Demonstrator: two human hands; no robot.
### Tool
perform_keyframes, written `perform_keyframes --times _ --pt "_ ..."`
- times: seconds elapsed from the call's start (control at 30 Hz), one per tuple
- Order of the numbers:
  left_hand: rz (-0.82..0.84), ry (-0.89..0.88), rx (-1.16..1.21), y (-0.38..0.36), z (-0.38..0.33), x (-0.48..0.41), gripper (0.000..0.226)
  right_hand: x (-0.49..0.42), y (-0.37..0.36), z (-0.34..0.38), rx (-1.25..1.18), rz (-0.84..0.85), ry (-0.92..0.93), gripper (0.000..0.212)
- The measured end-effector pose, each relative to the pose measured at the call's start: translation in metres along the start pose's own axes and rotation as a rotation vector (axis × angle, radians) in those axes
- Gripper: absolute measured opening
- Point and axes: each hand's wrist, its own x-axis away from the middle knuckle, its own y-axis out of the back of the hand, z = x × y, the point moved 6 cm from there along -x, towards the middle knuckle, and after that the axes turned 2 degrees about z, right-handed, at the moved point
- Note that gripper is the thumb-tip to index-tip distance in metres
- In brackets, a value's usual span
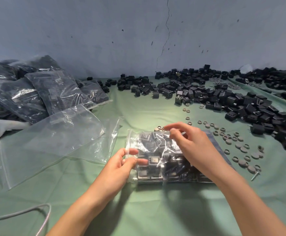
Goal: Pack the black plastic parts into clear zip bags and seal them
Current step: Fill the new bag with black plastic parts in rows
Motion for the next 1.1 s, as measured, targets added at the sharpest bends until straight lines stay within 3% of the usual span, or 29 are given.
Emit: perform_keyframes --times 0.07,0.13,0.2,0.27,0.33,0.4,0.5,0.67,0.73,0.87,0.97,1.1 --pt "-0.127 -0.055 -0.061 0.008 -0.003 -0.001 0.026 -0.002 0.002 0.001 -0.182 -0.015 -0.068 0.025" --pt "-0.391 -0.174 -0.143 0.027 -0.013 0.006 0.034 -0.003 0.000 0.004 -0.313 -0.007 -0.107 0.027" --pt "-0.518 -0.329 -0.241 0.035 -0.030 0.016 0.027 -0.001 -0.007 0.010 -0.355 0.032 -0.106 0.027" --pt "-0.390 -0.412 -0.236 0.024 -0.041 0.021 0.020 0.004 -0.021 0.019 -0.355 0.118 -0.059 0.041" --pt "-0.159 -0.423 -0.195 -0.001 -0.046 0.025 0.028 0.011 -0.037 0.029 -0.382 0.201 -0.013 0.055" --pt "0.002 -0.421 -0.192 -0.025 -0.046 0.028 0.030 0.018 -0.052 0.039 -0.417 0.251 0.022 0.058" --pt "0.029 -0.409 -0.124 -0.034 -0.044 0.030 0.019 0.024 -0.062 0.044 -0.415 0.229 0.039 0.048" --pt "0.019 -0.312 -0.020 -0.021 -0.046 0.028 0.018 0.024 -0.063 0.047 -0.479 0.255 0.045 0.045" --pt "-0.166 -0.276 -0.021 0.009 -0.043 0.019 0.016 0.019 -0.056 0.044 -0.399 0.213 0.070 0.045" --pt "-0.493 -0.047 0.060 0.069 -0.020 0.005 0.018 0.010 -0.027 0.022 0.056 0.042 0.078 0.034" --pt "-0.416 0.102 0.145 0.067 0.001 -0.001 0.019 0.007 -0.016 0.005 0.365 0.013 0.041 0.036" --pt "-0.243 0.117 0.123 0.044 0.005 0.005 0.020 0.005 -0.013 -0.005 0.466 0.006 -0.010 0.036"
